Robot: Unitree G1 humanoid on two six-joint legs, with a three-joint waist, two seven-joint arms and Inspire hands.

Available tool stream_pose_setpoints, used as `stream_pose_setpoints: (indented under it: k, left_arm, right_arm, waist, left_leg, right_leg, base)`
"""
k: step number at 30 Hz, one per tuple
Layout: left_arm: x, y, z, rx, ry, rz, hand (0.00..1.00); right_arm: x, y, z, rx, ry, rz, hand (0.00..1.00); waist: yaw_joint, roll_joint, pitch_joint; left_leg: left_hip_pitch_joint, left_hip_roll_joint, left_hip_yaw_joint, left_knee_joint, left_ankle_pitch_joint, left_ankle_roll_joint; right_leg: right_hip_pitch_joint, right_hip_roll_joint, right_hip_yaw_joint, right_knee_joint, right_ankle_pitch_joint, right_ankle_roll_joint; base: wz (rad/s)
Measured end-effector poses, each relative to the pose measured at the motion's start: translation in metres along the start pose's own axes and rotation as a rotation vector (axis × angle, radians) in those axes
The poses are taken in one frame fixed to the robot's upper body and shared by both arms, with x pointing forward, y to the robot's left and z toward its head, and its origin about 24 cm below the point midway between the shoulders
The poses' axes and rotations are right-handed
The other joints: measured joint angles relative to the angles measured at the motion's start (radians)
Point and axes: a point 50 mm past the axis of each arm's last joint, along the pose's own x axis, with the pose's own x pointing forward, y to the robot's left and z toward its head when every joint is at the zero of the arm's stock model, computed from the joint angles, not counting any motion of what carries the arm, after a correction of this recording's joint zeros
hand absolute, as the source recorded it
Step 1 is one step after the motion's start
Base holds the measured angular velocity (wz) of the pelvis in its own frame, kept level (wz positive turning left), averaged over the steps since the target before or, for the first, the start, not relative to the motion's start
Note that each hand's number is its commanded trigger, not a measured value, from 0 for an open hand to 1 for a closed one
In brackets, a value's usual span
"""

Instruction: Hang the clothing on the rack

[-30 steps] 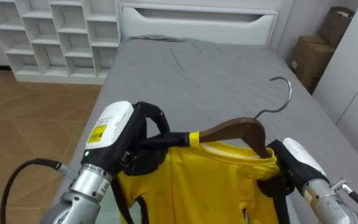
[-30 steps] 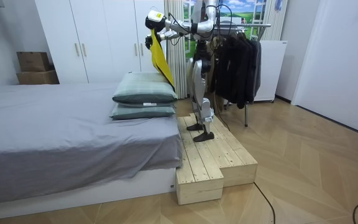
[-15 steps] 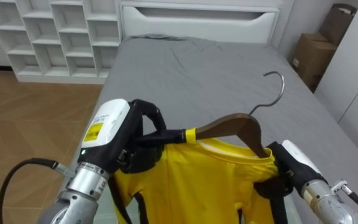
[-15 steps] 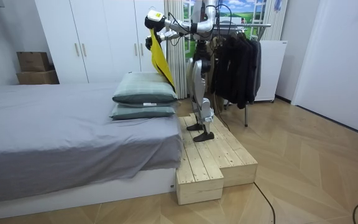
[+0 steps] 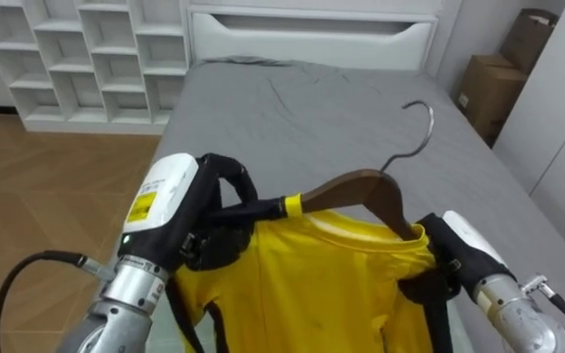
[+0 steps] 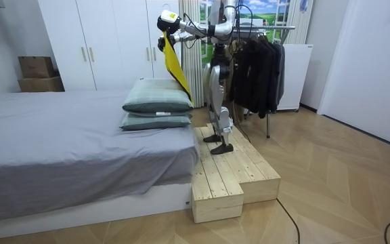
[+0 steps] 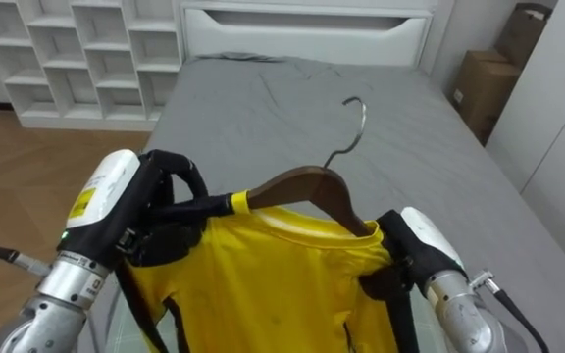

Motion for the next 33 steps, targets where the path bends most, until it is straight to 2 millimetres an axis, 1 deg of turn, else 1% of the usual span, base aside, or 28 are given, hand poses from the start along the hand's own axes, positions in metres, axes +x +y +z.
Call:
stream_pose_setpoints:
  k: [3,6,13,19,22,26,33]
  left_arm:
    - [-0.004,-0.004,-0.001,-0.039,0.018,-0.010,0.00]
    - [-0.006,-0.007,-0.002,-0.044,0.022,-0.020,0.00]
    - [-0.006,-0.008,-0.001,-0.075,0.029,-0.016,0.00]
    - [-0.007,-0.009,-0.002,-0.097,0.041,-0.018,0.00]
    - [-0.009,-0.010,-0.003,-0.115,0.052,-0.020,0.00]
    - [-0.013,-0.015,-0.010,-0.133,0.087,-0.035,0.00]
    - [-0.018,-0.019,-0.015,-0.133,0.115,-0.051,0.00]
  right_arm:
    - [0.000,-0.002,0.007,-0.048,-0.026,-0.007,1.00]
    - [0.001,-0.002,0.008,-0.076,-0.026,-0.005,1.00]
    - [0.001,-0.006,0.018,-0.119,-0.062,-0.022,1.00]
    - [0.001,-0.006,0.018,-0.127,-0.062,-0.022,1.00]
    - [0.001,-0.006,0.018,-0.147,-0.060,-0.021,1.00]
    - [0.001,-0.006,0.018,-0.160,-0.058,-0.020,1.00]
    - [0.000,-0.005,0.017,-0.162,-0.055,-0.018,1.00]
  waist:
    - [-0.002,-0.004,-0.0023]
    - [-0.001,-0.008,-0.0050]
    - [-0.001,-0.012,-0.0054]
    - [-0.004,-0.012,-0.0053]
    - [-0.011,-0.012,-0.0053]
    - [-0.018,-0.012,-0.0051]
    - [-0.027,-0.010,-0.0041]
  left_leg:
    - [0.001,0.000,0.000,0.000,0.000,0.000]
    - [0.003,-0.001,0.000,0.000,0.000,0.000]
    - [0.003,-0.001,0.000,0.000,0.000,0.000]
    - [-0.001,-0.001,0.000,0.000,0.000,0.000]
    - [-0.006,-0.001,-0.002,0.003,0.000,0.000]
    - [-0.007,-0.001,-0.004,0.003,0.000,0.000]
    - [-0.008,-0.001,-0.008,0.003,0.000,0.000]
  right_leg:
    - [0.002,0.000,0.001,0.001,0.000,0.000]
    - [0.004,0.000,0.002,0.002,0.000,0.000]
    - [0.003,0.000,0.003,0.002,0.000,0.000]
    - [-0.001,0.000,0.002,0.000,0.000,0.000]
    - [-0.002,-0.001,-0.001,-0.001,0.000,0.001]
    - [-0.002,-0.002,-0.003,0.000,0.000,0.001]
    - [-0.002,-0.002,-0.007,0.000,0.000,0.001]
  base:
    - [0.00]
    - [0.00]
    - [0.00]
    - [0.00]
    - [0.01]
    - [0.00]
    - [0.00]
